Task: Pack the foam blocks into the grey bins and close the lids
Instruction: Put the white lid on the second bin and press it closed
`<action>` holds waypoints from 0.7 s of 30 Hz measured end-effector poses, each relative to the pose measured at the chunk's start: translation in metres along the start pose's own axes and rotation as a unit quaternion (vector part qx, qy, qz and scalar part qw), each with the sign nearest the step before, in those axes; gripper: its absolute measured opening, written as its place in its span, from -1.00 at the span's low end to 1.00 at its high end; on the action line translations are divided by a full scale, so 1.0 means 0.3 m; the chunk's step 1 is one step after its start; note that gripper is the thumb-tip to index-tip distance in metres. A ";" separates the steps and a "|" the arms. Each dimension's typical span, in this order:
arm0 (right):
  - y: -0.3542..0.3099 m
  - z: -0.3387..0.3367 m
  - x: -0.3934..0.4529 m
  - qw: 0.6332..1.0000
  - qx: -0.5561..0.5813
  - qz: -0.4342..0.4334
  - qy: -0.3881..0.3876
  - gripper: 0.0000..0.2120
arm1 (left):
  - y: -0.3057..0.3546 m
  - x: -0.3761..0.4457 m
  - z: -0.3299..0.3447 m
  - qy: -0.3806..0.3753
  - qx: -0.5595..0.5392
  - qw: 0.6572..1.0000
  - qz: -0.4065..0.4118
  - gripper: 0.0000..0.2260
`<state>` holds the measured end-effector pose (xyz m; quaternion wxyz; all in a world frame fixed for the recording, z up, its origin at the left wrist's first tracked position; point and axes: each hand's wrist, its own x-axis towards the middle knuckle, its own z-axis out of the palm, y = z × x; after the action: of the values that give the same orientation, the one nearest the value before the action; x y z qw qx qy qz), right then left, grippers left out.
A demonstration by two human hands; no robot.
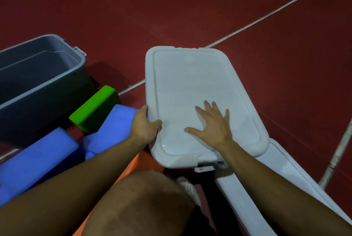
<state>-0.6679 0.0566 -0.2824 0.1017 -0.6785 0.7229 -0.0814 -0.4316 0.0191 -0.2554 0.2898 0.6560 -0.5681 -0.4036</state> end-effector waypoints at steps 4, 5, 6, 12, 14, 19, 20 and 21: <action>-0.034 0.004 0.050 1.000 -0.019 -0.008 -0.018 -0.02 | -0.026 0.018 -0.026 -0.019 0.107 0.994 0.034 -0.46; -0.036 0.004 0.058 1.000 -0.016 -0.006 -0.021 -0.02 | -0.032 0.021 -0.029 -0.033 0.124 0.991 0.036 -0.43; -0.034 0.004 0.062 1.000 -0.014 -0.005 -0.024 -0.02 | -0.035 0.023 -0.031 -0.042 0.128 0.990 0.036 -0.41; 0.017 -0.006 0.037 0.997 0.059 -0.042 -0.033 -0.25 | -0.038 0.053 -0.055 -0.057 0.170 0.982 0.050 -0.32; 0.036 -0.008 -0.007 0.992 0.101 -0.064 -0.027 -0.38 | -0.036 0.058 -0.065 -0.064 0.184 0.979 0.051 -0.30; 0.099 0.021 -0.193 0.975 0.113 -0.176 0.068 -0.31 | -0.024 0.057 -0.076 -0.067 0.200 0.976 0.059 -0.29; 0.113 0.020 -0.221 0.974 0.082 -0.203 0.054 -0.22 | -0.022 0.054 -0.076 -0.067 0.204 0.975 0.059 -0.29; 0.125 0.014 -0.241 0.973 0.041 -0.224 0.031 -0.12 | -0.023 0.053 -0.076 -0.068 0.208 0.974 0.059 -0.29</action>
<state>-0.6987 0.1312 -0.2934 0.0865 -0.8155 0.5515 -0.1524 -0.4080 0.0031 -0.2527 0.1316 0.6381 -0.6957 -0.3025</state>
